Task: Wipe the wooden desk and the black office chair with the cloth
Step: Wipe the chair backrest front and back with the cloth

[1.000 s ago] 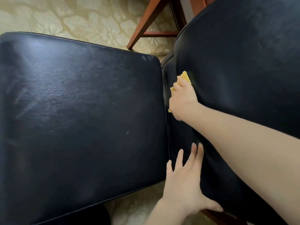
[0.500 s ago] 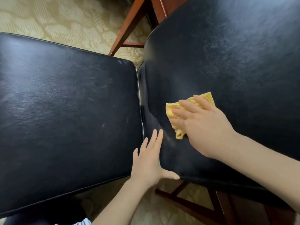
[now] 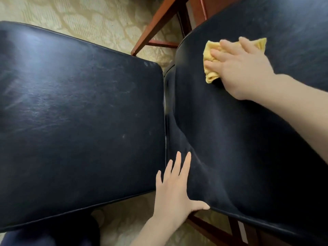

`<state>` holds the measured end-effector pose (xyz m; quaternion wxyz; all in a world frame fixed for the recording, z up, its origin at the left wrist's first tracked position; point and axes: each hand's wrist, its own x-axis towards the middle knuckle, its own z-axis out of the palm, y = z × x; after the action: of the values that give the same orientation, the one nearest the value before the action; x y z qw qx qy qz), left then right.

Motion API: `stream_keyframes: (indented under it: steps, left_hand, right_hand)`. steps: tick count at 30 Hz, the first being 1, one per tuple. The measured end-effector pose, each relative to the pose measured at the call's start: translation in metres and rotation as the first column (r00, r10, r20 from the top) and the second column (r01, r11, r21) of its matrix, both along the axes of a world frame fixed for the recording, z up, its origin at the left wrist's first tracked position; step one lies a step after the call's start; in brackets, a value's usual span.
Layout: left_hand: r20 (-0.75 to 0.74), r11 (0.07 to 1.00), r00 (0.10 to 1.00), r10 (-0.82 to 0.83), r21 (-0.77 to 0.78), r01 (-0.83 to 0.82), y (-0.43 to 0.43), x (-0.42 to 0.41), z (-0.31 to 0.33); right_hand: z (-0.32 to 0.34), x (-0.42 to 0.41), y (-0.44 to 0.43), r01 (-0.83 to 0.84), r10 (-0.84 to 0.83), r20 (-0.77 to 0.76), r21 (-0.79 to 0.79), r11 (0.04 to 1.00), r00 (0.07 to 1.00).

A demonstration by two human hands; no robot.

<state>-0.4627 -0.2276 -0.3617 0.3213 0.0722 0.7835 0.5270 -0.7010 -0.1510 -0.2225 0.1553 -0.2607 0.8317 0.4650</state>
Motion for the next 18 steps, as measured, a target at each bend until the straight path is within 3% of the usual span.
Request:
stream_keyframes:
  steps: [5,8,13,18]
  left_hand:
    - [0.086,0.993,0.99,0.114,-0.033,-0.111,0.003,0.016,-0.007]
    - [0.174,0.983,0.971,0.163,-0.107,-0.146,0.005,0.025,-0.004]
    - [0.206,0.965,0.957,0.205,-0.203,-0.163,0.007,0.027,0.003]
    - [0.196,0.965,0.962,0.191,-0.217,-0.147,0.011,0.031,0.001]
  right_hand:
    - [-0.072,0.0,-0.02,0.01,-0.021,0.086,0.135,0.991,0.996]
    - [-0.102,0.036,-0.019,-0.077,0.021,0.222,0.244,0.967,0.975]
    - [-0.115,0.124,-0.024,-0.064,-0.102,0.439,0.349,0.935,0.893]
    - [-0.088,0.185,-0.018,0.087,-0.197,0.512,0.231,0.969,0.836]
